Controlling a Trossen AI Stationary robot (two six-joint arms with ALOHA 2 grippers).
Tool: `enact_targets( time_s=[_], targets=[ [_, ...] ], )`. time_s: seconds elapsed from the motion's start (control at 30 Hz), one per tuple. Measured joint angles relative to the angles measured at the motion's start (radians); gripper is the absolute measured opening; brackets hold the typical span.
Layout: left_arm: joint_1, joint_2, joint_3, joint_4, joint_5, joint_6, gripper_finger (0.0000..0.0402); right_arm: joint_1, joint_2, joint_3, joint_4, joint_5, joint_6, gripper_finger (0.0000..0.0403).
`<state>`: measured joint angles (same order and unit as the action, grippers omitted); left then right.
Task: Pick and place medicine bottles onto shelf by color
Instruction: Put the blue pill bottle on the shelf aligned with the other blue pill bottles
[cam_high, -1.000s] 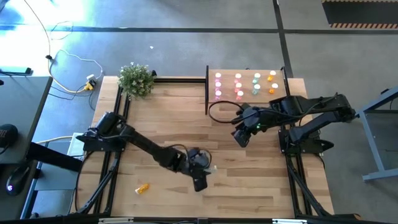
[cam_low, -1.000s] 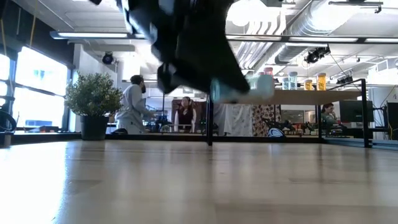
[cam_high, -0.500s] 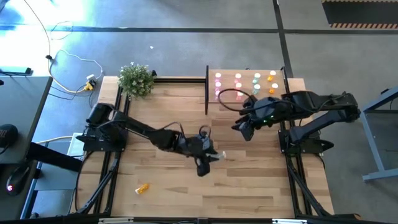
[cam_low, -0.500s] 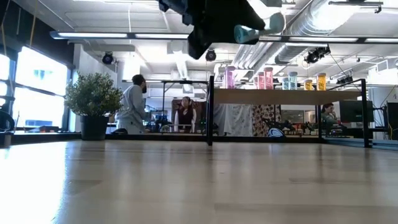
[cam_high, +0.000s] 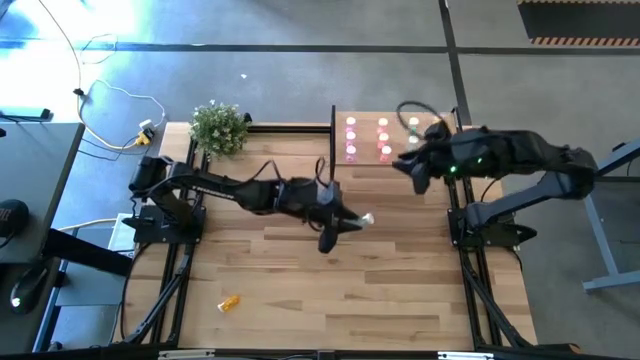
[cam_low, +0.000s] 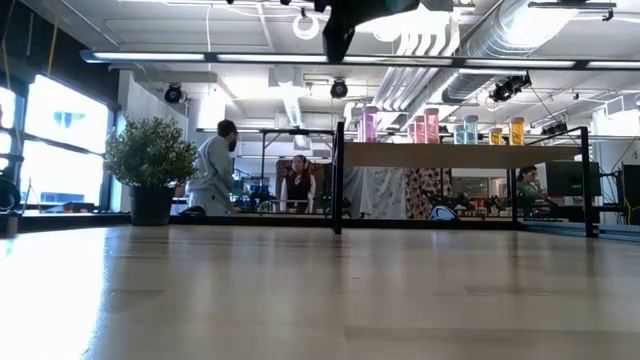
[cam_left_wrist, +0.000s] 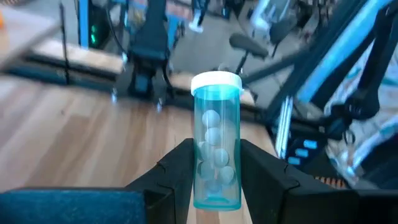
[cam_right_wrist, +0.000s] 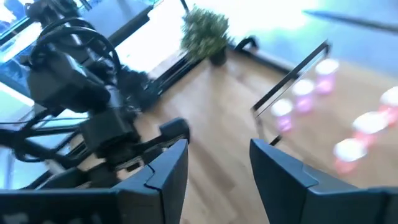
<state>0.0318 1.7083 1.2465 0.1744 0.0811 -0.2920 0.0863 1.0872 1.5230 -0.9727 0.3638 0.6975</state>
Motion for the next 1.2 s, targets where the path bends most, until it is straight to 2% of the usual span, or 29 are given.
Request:
enact_targets(
  time_s=[0.27,0.4,0.5,0.6,0.9,1.2],
  targets=[
    [0.066,-0.003,0.0,0.169,0.001,-0.026,0.0108,-0.159,-0.083,0.0,0.024,-0.029,-0.161,0.0202],
    [0.092,-0.003,0.0,0.272,-0.026,-0.013,0.0109,-0.224,-0.097,0.0,0.064,-0.198,-0.316,0.0217],
    [0.111,-0.003,0.0,0.341,-0.044,-0.01,0.0109,-0.251,-0.093,0.0,0.064,-0.318,-0.491,0.0216],
    [0.126,-0.003,0.0,0.398,-0.045,-0.011,0.0109,-0.267,-0.078,0.0,0.076,-0.41,-0.593,0.0212],
    [0.132,-0.002,0.0,0.43,-0.061,0.051,0.0109,-0.272,0.018,0.0,0.153,-0.479,-0.599,0.0209],
    [0.132,-0.001,0.0,0.463,-0.07,0.06,0.0109,-0.272,0.076,0.0,0.195,-0.559,-0.53,0.0209]
  ],
)
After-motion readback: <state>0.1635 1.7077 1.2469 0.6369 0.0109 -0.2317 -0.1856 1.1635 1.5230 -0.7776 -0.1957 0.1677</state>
